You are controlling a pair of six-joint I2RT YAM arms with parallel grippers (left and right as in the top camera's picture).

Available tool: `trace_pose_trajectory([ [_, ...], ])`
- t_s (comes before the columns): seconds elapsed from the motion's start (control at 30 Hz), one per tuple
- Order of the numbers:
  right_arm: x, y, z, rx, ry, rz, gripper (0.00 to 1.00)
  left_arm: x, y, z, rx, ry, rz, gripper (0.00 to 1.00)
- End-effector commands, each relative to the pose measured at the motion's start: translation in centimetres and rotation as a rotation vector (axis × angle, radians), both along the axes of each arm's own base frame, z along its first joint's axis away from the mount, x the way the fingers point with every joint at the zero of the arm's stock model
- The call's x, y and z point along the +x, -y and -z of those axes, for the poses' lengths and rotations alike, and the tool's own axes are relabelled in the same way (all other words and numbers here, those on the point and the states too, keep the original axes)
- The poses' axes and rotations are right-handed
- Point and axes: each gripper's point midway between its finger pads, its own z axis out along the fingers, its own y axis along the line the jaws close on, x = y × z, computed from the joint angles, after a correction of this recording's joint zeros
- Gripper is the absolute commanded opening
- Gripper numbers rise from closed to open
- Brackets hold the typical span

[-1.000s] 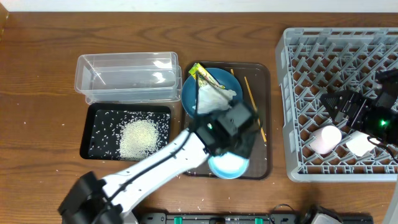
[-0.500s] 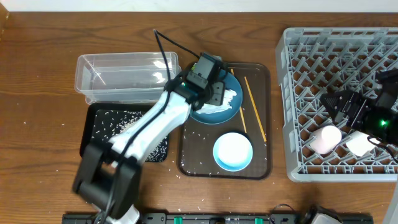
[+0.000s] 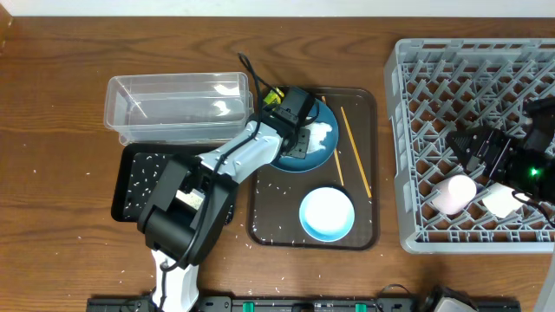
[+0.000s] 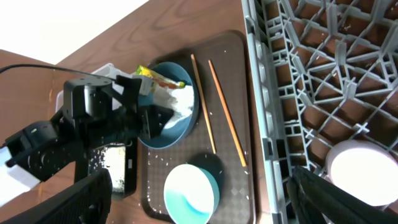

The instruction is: Sort waste into correct bins and load items into the dishwasher rack

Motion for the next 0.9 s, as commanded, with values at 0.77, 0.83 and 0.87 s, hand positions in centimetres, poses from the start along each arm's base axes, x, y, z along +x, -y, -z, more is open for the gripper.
trace_pose_trajectory([
  [0.77,0.0,-0.2,-0.3,0.007,0.004,-0.002,0.88,4.2,-14.2,-16.5,0.062,0.311,-0.31,0.06],
  [0.83,0.0,-0.2,-0.3,0.007,0.005,-0.002,0.88,5.4,-15.8,-16.1,0.074,0.328,-0.339,0.06],
  [0.87,0.1,-0.2,-0.3,0.006,0.006,-0.002,0.88,5.9,-16.5,-15.7,0.08,0.327,-0.353,0.07],
])
